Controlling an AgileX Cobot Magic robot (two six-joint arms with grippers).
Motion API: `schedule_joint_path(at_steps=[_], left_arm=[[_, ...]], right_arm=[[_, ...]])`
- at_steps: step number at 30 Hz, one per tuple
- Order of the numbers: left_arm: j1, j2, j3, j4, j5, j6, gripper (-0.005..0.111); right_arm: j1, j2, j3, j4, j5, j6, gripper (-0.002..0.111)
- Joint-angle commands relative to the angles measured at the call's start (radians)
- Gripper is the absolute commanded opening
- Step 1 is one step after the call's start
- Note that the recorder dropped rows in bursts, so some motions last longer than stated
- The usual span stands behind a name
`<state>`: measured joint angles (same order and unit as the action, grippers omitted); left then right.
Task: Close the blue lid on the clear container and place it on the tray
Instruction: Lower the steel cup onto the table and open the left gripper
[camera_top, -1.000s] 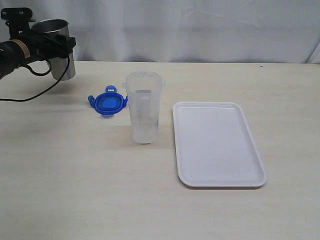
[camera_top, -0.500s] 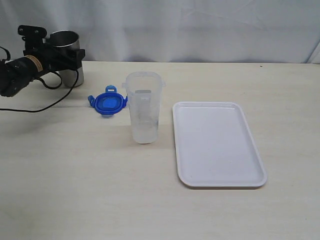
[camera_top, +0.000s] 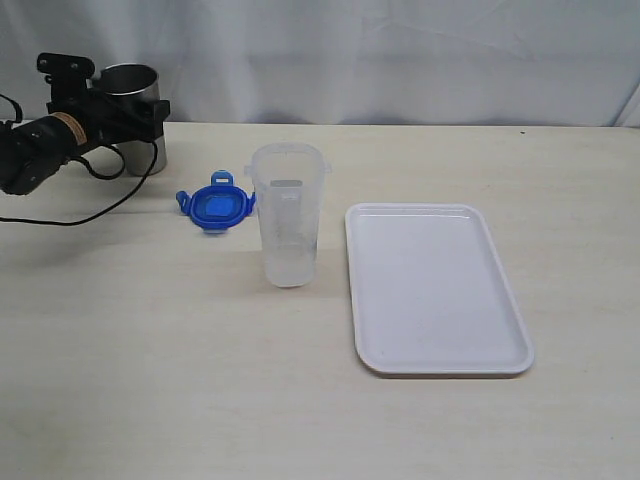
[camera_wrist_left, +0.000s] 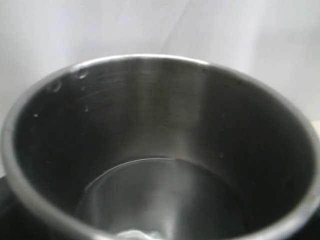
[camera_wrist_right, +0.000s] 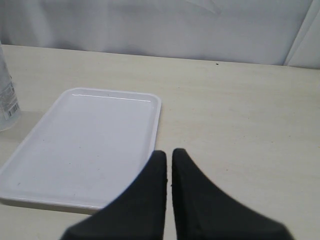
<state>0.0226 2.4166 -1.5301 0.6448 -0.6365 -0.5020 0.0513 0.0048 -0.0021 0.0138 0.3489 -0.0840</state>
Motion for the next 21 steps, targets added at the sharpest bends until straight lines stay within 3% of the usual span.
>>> schedule_joint_path(at_steps=[1, 4, 12, 21], left_arm=[[0.001, -0.009, -0.019, -0.01, -0.012, -0.019, 0.001], [0.001, -0.009, -0.019, -0.01, 0.024, -0.026, 0.012], [0.001, -0.009, -0.019, -0.01, 0.032, -0.026, 0.068], [0.001, -0.009, -0.019, 0.085, 0.034, -0.03, 0.07]], right_arm=[[-0.004, -0.005, 0.002, 0.004, -0.003, 0.003, 0.005], [-0.004, -0.005, 0.002, 0.004, -0.003, 0.003, 0.005], [-0.004, -0.005, 0.002, 0.004, -0.003, 0.003, 0.005], [-0.004, -0.005, 0.002, 0.004, -0.003, 0.003, 0.005]])
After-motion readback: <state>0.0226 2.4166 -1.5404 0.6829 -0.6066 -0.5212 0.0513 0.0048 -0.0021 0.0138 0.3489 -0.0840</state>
